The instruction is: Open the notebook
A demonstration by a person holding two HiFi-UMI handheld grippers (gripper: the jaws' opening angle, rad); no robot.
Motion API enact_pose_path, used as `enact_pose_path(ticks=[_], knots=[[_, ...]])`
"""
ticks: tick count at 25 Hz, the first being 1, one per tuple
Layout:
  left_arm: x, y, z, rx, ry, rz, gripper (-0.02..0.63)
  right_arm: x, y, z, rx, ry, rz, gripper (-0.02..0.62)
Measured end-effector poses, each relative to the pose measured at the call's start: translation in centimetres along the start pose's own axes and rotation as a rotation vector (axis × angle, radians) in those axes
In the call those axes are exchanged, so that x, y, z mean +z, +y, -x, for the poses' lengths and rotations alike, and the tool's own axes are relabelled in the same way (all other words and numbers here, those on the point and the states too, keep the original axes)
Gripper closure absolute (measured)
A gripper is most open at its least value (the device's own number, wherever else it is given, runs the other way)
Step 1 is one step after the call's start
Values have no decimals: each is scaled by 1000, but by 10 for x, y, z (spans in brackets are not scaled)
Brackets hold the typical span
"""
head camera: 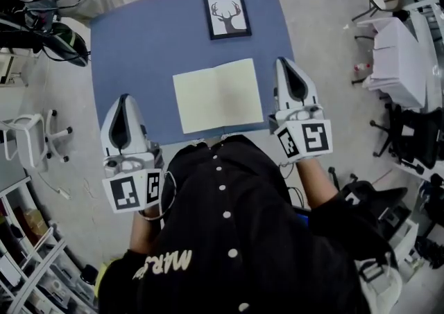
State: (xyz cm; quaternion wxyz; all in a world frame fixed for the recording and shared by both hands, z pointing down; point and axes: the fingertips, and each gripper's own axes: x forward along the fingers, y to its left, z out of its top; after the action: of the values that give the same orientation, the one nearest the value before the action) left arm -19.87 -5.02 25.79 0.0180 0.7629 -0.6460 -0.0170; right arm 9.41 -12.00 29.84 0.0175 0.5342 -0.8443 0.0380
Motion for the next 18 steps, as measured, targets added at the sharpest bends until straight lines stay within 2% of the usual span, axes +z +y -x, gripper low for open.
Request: enact_pose_path(ticks=[4, 8, 13, 18], knots=[[26, -1, 0, 4, -49, -36, 603, 57, -17, 19, -22, -83, -19, 592], [47, 4, 5, 25, -93, -51, 603, 90, -28, 41, -69, -159, -1, 592], [60, 6, 11, 35, -117, -83, 603, 101, -34, 56, -106, -188, 26, 592], [61, 6, 8, 31, -123, -83, 603, 99, -35, 57, -117, -192, 36, 592]])
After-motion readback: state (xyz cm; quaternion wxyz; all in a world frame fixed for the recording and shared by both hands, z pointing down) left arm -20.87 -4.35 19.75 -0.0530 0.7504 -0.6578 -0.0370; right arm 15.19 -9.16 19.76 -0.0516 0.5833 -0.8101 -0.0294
